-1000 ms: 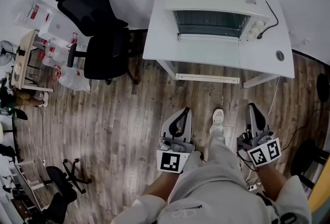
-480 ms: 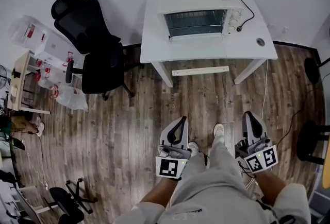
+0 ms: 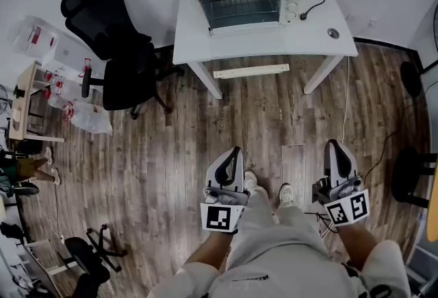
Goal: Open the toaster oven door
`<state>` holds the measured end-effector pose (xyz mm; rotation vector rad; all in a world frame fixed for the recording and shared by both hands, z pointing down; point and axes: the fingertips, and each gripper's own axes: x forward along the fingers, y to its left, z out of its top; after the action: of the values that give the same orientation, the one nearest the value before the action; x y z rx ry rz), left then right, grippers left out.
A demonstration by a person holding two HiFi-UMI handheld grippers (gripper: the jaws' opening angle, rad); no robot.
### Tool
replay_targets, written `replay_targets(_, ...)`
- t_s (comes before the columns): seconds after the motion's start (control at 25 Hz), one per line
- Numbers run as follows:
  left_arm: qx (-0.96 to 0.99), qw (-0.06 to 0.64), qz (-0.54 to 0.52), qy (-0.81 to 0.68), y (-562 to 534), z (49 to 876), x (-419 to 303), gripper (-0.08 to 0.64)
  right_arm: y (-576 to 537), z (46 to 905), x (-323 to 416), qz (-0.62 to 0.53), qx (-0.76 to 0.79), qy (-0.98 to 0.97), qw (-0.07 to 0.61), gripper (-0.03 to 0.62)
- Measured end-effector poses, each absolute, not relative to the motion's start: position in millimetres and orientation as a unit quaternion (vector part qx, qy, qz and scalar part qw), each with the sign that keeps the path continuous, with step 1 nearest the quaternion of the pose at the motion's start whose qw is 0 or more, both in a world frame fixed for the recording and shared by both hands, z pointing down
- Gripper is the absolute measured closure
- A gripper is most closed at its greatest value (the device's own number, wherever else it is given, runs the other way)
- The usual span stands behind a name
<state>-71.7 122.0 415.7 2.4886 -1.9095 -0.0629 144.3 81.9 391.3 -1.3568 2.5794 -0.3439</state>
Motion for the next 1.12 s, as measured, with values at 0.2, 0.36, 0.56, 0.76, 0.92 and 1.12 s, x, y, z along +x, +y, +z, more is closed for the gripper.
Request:
replay_targets(0.2, 0.772, -0.020, -0.031, -0.635, 165, 394, -31, 0.554, 113, 386, 174, -0.120, -0.420, 0.892, 0.114, 0.572)
replay_targets(0.36, 0.751, -0.032, -0.038, -0.658, 209, 382, -7, 0.554, 136, 383, 196, -0.119, -0.400, 0.901, 0.118, 0.572)
replay_targets(0.56, 0.742, -0.066, -0.042, -0.666, 244, 371, 6, 0.554, 164, 374, 214, -0.105, -0.384, 0.910, 0.115, 0.572)
replay_targets(0.76, 0.745, -0.070, -0.043, -0.662, 263, 357, 8, 0.554, 185, 368, 226, -0.107, -0.395, 0.905, 0.112, 0.572)
replay_targets(0.92, 0.756, -0.068, -0.049, -0.650, 274, 348, 3, 0.554, 203, 357, 218, -0.100, -0.404, 0.902, 0.116, 0.572)
replay_targets(1.12, 0.774, -0.058, -0.052, -0.629, 304, 346, -17, 0.554, 245, 350, 189, -0.098, -0.411, 0.898, 0.122, 0.572)
